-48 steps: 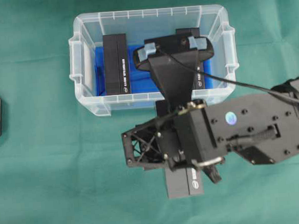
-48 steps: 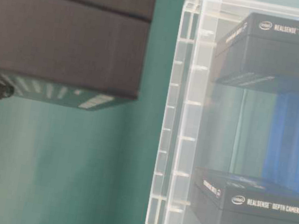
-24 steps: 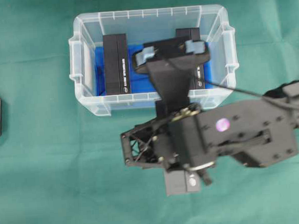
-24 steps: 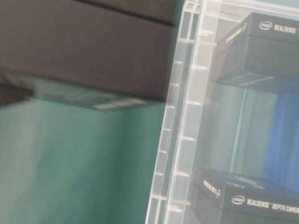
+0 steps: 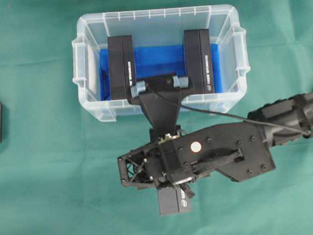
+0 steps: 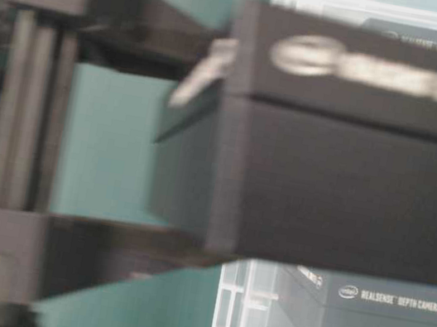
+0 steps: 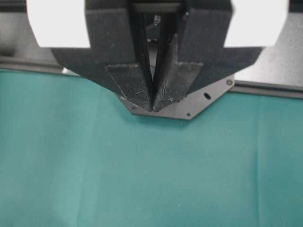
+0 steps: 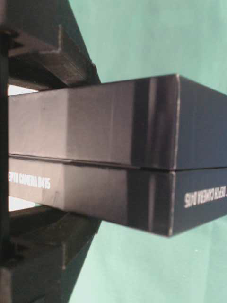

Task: Take the box out of the case with the right arm.
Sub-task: 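Carry the box forward over the case wall and lower it onto the table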

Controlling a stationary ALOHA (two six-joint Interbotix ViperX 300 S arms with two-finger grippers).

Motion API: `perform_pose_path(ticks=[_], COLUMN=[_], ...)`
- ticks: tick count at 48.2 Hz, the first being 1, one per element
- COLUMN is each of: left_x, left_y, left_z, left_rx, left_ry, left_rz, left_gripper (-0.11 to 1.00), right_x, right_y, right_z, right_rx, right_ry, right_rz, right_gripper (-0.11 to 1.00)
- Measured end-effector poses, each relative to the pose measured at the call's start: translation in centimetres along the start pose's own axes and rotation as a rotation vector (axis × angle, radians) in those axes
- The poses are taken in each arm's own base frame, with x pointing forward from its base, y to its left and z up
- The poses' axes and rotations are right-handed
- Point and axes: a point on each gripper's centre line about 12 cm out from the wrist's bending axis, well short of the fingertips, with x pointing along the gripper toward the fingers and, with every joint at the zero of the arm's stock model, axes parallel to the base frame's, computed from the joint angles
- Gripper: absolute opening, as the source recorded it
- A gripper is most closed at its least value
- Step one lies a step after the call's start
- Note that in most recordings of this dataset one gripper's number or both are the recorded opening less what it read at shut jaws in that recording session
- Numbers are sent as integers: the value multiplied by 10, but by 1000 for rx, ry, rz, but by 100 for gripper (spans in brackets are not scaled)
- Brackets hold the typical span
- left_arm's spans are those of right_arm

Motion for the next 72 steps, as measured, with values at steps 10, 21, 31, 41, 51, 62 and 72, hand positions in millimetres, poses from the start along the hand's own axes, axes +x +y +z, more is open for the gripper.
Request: perform_pose_path(ticks=[10,21,31,41,51,62,72], left_x=[-1,0,0,0,0,0,0], left_y=[0,0,0,0,0,0,0], left_z=[0,0,0,0,0,0,0], left_rx=[1,0,0,0,0,0,0], left_ry=[-3,0,0,0,2,2,1], left_rz=[-1,0,0,0,0,0,2], left_gripper=[0,0,0,0,0,0,0], right_x=[39,74,91,94,93,93,94], right_y=[-3,-8,-14,-15,-14,-15,-14], right_z=[-9,-12,-11,-11,-10,-10,-10], right_rx=[4,18,22,24,27,50,51], right_ry=[72,107,106,109,109,107,98], right_rz=[4,17,9,14,16,15,18], right_gripper=[65,65,65,65,65,65,71])
